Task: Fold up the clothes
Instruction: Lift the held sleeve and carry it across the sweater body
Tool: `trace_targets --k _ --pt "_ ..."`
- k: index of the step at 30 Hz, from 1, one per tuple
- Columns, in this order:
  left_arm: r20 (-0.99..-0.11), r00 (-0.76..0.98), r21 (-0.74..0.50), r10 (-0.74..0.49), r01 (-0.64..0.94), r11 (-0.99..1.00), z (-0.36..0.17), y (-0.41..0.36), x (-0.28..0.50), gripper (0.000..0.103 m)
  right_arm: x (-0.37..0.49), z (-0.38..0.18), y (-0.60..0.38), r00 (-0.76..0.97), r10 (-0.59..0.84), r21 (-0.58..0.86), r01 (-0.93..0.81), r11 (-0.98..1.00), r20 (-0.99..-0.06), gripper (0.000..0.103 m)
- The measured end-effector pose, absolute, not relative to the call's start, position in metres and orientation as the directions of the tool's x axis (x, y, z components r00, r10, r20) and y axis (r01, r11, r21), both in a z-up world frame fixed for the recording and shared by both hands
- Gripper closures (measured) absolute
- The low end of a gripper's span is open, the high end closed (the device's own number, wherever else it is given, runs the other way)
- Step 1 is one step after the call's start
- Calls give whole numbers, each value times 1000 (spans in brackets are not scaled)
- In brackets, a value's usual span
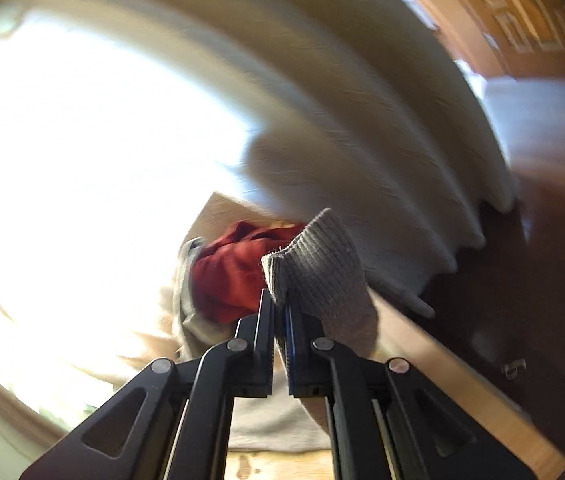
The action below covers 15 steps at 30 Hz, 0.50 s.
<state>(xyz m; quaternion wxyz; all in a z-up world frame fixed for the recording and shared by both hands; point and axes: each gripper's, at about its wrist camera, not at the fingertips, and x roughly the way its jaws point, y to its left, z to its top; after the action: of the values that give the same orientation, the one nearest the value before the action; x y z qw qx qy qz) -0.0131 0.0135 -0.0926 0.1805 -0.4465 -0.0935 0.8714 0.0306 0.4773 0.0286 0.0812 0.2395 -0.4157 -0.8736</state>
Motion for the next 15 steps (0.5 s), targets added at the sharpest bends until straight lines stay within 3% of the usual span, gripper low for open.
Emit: trace_targets --k 8,15 --pt "-697 -599 -424 394 -99 -900 -60 -42 9 1 -16 96 337 -805 -518 661 222 -717 -291 98" --pt "-666 -686 -439 292 44 -898 -48 -125 53 1 -52 100 193 -665 -669 605 394 -692 -332 98"
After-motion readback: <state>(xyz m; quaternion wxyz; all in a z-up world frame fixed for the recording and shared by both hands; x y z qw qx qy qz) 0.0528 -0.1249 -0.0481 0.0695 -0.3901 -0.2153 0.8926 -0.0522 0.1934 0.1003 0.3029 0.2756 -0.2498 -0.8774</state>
